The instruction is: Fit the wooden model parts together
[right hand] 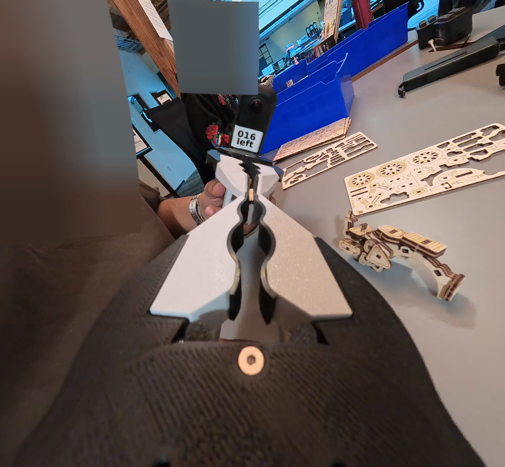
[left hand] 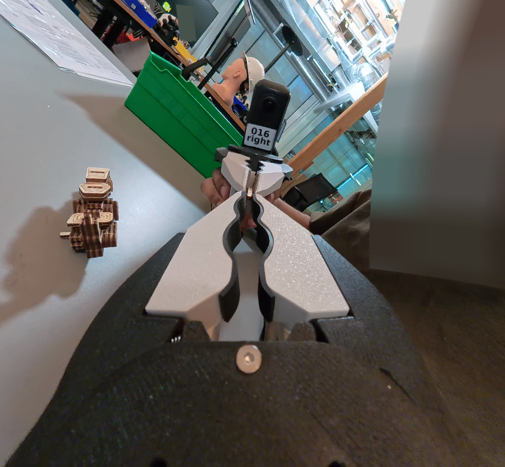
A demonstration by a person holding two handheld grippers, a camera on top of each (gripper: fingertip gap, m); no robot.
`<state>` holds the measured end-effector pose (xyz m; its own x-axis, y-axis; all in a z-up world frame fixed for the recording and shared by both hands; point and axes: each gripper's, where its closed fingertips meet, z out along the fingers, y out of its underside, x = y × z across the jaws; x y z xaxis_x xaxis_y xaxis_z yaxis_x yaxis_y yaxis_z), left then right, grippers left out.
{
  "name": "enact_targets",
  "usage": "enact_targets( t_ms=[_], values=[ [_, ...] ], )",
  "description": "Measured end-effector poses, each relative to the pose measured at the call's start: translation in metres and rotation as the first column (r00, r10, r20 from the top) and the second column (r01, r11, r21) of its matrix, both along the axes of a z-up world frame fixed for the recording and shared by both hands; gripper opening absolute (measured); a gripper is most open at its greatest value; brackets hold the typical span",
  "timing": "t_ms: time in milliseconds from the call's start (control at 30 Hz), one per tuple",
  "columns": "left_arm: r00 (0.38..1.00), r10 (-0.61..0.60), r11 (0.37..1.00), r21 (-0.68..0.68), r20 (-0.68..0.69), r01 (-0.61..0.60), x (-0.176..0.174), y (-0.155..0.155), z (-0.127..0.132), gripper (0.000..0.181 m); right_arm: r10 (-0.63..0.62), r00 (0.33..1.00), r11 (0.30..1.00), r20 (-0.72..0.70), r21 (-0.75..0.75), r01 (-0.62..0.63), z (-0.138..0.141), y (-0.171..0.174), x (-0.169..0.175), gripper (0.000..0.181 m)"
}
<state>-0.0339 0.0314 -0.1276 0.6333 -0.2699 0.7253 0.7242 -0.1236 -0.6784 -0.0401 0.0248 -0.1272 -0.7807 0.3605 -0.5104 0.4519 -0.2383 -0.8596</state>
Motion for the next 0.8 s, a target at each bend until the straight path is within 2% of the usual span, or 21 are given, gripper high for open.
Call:
enact_targets(
  t_ms=[67,133,200,300,433,533,633,800],
  values=[
    [1.000,0.012,1.000,-0.002,-0.010,-0.012,-0.002,0.000,-0.001,0.003,-0.021,1.000,1.000,-0.013,0.008,0.021,0.001,0.002,-0.002,0.001],
    [0.998,0.049,0.998,-0.030,-0.041,-0.050,-0.008,-0.001,-0.005,0.016,-0.072,0.997,0.997,-0.016,-0.004,0.072,0.005,0.011,-0.008,0.001],
    [0.985,0.141,0.981,-0.115,-0.102,-0.153,-0.024,-0.001,-0.019,0.032,-0.139,0.990,0.990,-0.010,-0.002,0.139,0.004,0.024,-0.017,0.001],
    [0.920,0.288,0.887,-0.288,-0.266,-0.361,-0.056,-0.006,-0.051,0.039,-0.218,0.976,0.976,0.006,0.011,0.218,0.000,0.041,-0.027,0.001],
    [0.852,0.273,0.796,-0.393,-0.447,-0.462,-0.067,-0.007,-0.075,0.039,-0.241,0.970,0.970,0.034,-0.008,0.242,-0.002,0.047,-0.031,0.001],
    [0.850,0.237,0.770,-0.443,-0.470,-0.460,-0.067,-0.001,-0.084,0.036,-0.239,0.970,0.971,0.036,0.002,0.240,-0.003,0.046,-0.031,0.001],
    [0.875,0.235,0.756,-0.486,-0.423,-0.438,-0.070,0.001,-0.092,0.029,-0.242,0.970,0.970,0.025,0.026,0.241,-0.005,0.046,-0.031,0.001],
    [0.914,0.232,0.772,-0.509,-0.334,-0.382,-0.070,0.001,-0.096,0.021,-0.247,0.969,0.968,0.016,0.047,0.246,-0.007,0.046,-0.031,0.001]
  ],
)
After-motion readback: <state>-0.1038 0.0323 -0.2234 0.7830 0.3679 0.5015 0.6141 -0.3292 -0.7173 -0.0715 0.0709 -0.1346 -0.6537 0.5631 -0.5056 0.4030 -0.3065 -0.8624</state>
